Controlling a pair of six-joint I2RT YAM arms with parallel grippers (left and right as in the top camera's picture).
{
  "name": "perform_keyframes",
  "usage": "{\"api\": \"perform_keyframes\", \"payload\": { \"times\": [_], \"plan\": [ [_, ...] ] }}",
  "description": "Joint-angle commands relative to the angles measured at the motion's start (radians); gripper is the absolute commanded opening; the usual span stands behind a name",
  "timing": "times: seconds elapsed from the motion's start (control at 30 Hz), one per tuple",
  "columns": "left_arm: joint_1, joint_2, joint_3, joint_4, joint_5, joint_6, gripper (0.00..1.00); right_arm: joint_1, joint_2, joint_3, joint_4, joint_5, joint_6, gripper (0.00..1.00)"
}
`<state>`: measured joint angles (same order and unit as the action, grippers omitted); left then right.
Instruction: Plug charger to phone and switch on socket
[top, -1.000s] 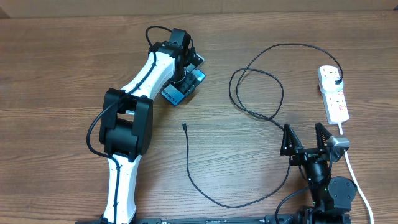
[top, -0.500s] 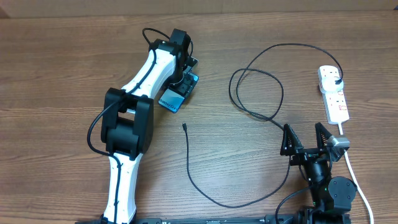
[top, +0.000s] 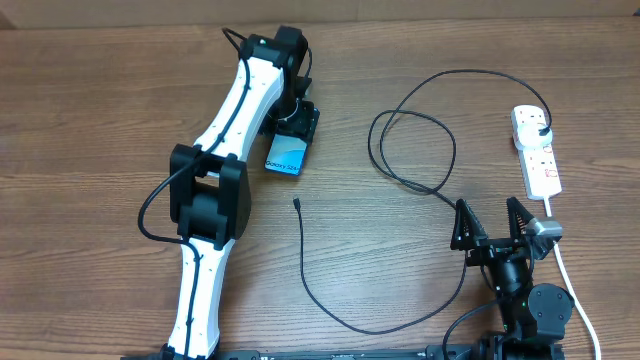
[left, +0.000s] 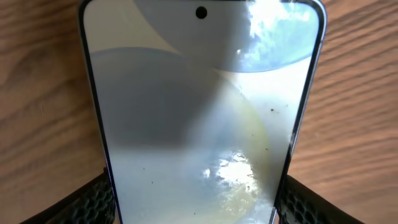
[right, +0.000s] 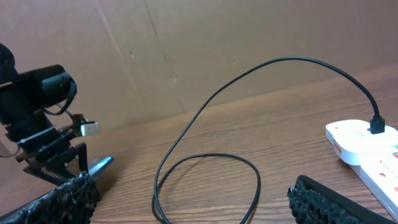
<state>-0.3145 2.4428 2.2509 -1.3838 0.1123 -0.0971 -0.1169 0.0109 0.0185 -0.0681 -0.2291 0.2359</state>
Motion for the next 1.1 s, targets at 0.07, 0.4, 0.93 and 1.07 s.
{"api": "perform_keyframes", "payload": {
  "times": [0.07, 0.4, 0.93, 1.07],
  "plan": [
    [0.006, -0.008, 0.059, -0.058, 0.089, -0.077, 0.53, 0.005, -0.007, -0.011, 0.006, 0.000, 0.003, 1.00],
    [0.049, -0.008, 0.059, -0.183, 0.258, -0.122, 0.32, 0.005, -0.007, -0.011, 0.006, 0.000, 0.003, 1.00],
    [0.061, -0.008, 0.059, -0.131, 0.729, -0.432, 0.04, 0.005, -0.007, -0.011, 0.016, -0.626, 0.189, 1.00],
    [0.064, -0.008, 0.059, -0.141, 0.732, -0.555, 0.04, 0.005, -0.007, -0.011, 0.006, -0.761, 0.221, 1.00]
  ]
}}
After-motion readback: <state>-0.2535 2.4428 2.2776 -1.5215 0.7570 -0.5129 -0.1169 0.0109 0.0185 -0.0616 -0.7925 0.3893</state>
